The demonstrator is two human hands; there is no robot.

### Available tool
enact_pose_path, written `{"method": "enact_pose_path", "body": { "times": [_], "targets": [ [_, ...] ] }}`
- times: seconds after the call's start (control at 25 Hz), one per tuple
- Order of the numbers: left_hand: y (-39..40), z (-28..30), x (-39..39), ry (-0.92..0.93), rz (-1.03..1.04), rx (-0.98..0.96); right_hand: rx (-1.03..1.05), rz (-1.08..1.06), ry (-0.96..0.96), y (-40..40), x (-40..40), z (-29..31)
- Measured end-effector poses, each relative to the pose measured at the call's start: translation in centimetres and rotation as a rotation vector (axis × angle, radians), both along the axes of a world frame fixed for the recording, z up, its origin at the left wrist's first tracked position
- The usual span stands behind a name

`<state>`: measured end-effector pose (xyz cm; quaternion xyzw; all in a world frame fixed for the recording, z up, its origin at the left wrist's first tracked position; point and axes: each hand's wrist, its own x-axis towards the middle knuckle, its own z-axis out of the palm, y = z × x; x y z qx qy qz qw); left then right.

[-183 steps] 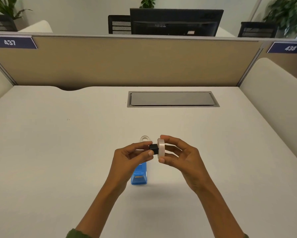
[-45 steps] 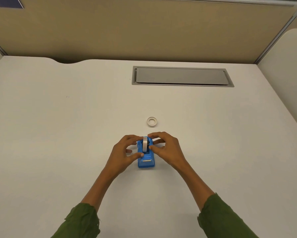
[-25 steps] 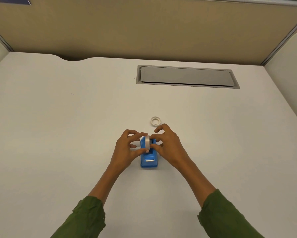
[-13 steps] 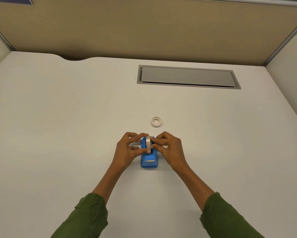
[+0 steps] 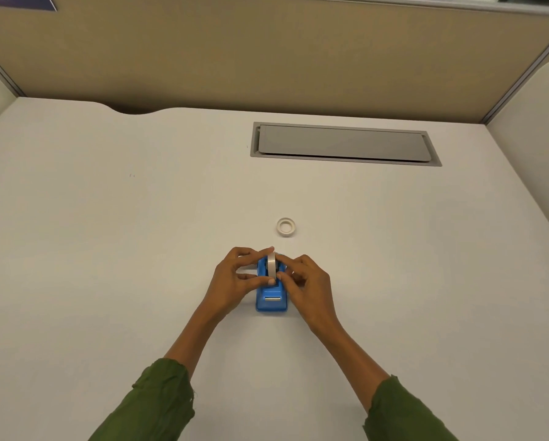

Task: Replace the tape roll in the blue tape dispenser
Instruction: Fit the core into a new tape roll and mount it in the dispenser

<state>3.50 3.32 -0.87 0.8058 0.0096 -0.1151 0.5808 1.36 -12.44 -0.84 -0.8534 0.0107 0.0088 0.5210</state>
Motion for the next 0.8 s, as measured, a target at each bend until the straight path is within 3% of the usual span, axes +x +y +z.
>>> {"method": "enact_pose_path", "body": {
  "times": [0.16, 0.56, 0.8],
  "targets": [
    [0.2, 0.2, -0.1, 0.003, -0.026, 0.03, 0.107, 0.012, 0.049, -0.8, 0.3, -0.2],
    [1.0, 0.1, 0.0, 0.003, -0.01, 0.007, -0.129, 0.307, -0.007, -1.5, 1.7, 0.6],
    [1.0, -0.1, -0.4, -0.04, 0.004, 0.004, -0.119, 0.267, -0.034, -1.5, 2.3, 0.8]
  ]
}}
